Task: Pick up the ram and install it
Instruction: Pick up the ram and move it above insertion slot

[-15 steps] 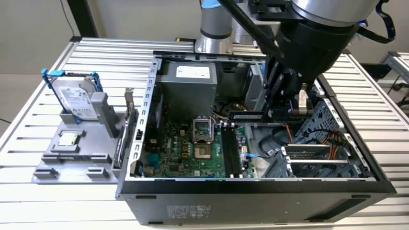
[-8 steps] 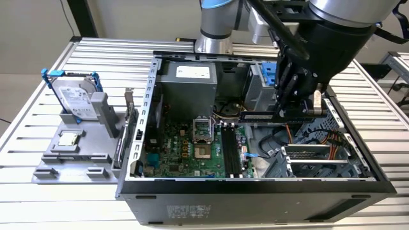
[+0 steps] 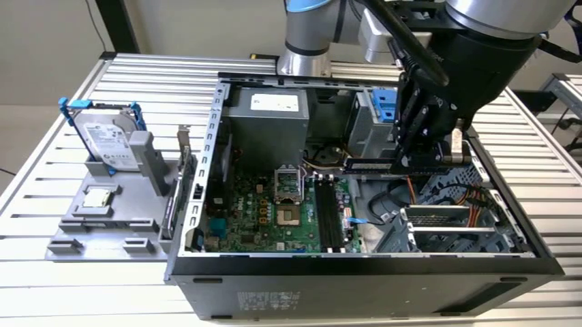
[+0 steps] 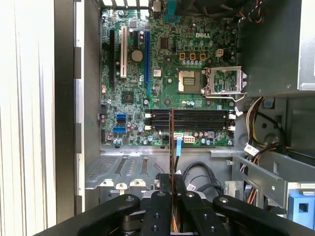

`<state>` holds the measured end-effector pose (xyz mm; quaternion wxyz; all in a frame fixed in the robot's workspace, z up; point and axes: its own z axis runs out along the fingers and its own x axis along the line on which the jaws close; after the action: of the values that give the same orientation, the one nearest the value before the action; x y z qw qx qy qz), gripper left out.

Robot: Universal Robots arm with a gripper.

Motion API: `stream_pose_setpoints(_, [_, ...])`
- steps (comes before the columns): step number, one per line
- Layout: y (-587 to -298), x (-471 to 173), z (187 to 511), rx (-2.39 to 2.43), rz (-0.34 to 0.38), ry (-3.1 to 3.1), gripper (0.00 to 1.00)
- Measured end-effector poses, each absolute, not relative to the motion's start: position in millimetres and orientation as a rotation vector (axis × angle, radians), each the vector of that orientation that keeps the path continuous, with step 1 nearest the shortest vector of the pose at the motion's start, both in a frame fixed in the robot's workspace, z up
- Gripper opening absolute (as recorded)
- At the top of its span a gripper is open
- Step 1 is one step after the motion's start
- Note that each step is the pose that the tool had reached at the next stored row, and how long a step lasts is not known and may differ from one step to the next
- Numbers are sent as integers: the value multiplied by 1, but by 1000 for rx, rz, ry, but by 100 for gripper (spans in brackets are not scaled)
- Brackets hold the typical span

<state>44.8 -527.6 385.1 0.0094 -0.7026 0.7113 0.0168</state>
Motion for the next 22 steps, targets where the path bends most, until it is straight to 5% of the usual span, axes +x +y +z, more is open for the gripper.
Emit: stream_pose_setpoints(22, [-502,45,385,-2194,53,2221,0])
